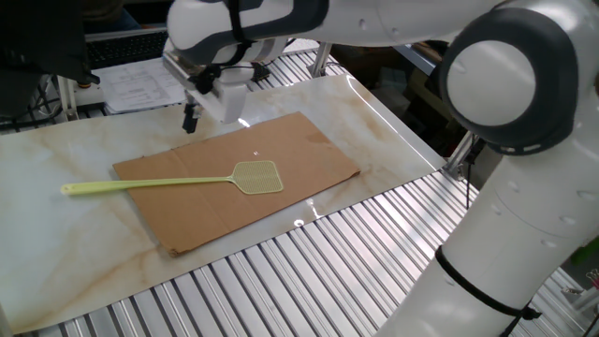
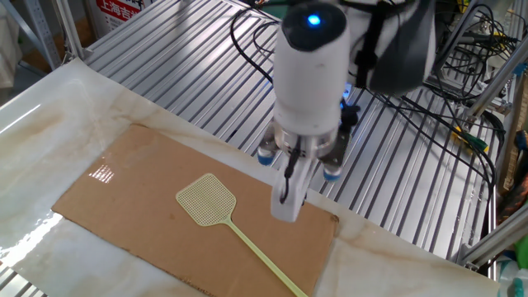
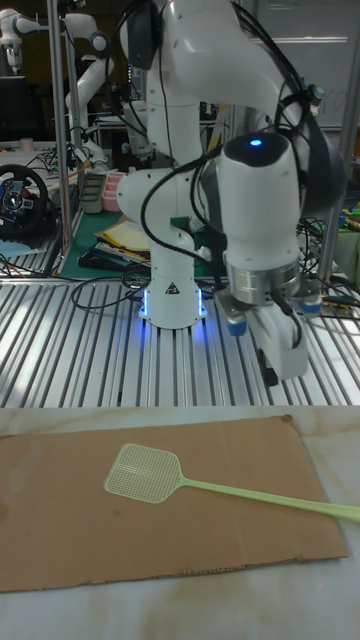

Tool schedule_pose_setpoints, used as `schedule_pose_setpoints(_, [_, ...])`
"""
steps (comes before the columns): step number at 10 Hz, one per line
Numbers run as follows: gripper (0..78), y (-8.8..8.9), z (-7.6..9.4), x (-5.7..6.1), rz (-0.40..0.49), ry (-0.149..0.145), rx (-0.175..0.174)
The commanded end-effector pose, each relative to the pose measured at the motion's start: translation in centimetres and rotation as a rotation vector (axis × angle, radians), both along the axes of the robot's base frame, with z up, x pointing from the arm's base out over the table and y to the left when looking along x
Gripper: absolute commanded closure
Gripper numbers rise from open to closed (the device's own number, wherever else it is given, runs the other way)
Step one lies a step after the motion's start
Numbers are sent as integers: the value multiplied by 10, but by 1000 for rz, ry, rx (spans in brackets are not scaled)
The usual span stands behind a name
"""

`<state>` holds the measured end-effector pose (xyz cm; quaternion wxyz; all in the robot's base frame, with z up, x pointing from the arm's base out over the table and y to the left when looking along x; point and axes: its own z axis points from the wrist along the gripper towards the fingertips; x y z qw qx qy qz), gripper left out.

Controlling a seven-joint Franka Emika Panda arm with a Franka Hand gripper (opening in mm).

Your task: Swat with a flyswatter

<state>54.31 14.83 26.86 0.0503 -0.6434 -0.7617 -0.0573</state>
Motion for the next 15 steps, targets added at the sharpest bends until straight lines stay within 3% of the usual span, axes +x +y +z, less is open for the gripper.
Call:
schedule_pose_setpoints(1, [776,20,-9,8,-39,3,-31])
schedule_pose_setpoints(7, [776,57,-38,21,-90,8,-71])
schedule_pose_setpoints(9, [776,64,-46,25,-101,10,-69])
schedule_pose_setpoints(11, [776,77,-61,31,-132,12,-69])
schedule_pose_setpoints(15, [776,98,-84,35,-154,11,-102])
